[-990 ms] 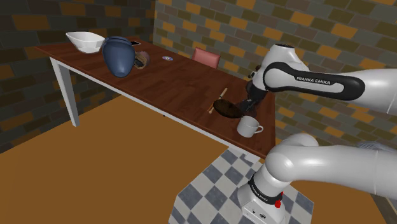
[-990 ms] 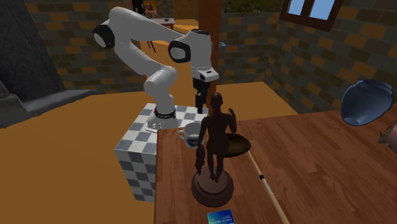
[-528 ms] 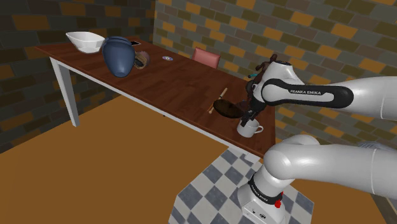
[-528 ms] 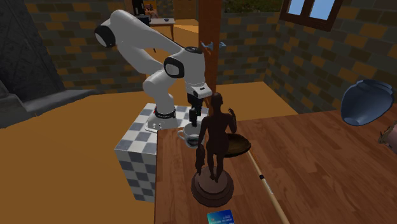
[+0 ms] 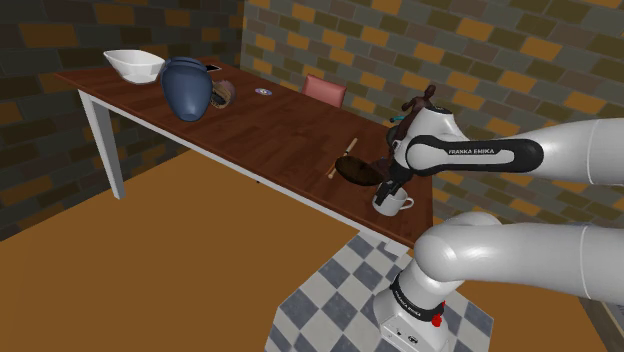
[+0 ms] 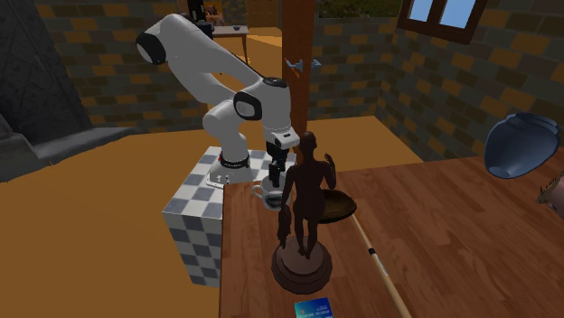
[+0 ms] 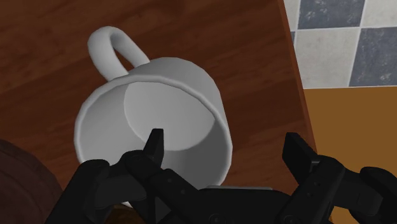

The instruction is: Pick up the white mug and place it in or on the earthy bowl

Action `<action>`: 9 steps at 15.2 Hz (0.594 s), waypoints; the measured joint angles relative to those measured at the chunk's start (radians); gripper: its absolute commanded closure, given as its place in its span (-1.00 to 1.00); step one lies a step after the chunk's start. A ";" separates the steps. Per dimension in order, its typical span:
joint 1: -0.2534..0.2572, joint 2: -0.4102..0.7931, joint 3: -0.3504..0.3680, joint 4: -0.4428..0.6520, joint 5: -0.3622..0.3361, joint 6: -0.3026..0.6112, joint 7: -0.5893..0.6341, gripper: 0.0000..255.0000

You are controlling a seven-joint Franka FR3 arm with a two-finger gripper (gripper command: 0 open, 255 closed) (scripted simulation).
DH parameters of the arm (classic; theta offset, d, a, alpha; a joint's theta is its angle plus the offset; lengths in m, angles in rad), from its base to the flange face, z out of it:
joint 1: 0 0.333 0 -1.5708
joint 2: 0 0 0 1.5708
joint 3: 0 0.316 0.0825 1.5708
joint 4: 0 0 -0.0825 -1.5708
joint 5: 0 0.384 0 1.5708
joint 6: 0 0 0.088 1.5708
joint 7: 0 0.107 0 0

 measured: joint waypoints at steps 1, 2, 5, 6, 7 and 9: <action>0.000 0.001 0.000 0.000 0.000 0.001 0.000 -1.00; 0.000 0.001 0.000 -0.001 0.000 0.001 0.000 -1.00; 0.000 0.001 0.000 -0.001 -0.001 0.002 0.000 1.00; 0.000 0.001 0.000 -0.001 -0.001 0.002 0.000 1.00; 0.000 0.001 0.000 -0.001 -0.001 0.002 0.000 1.00; 0.000 0.001 0.000 -0.001 0.000 0.002 0.000 1.00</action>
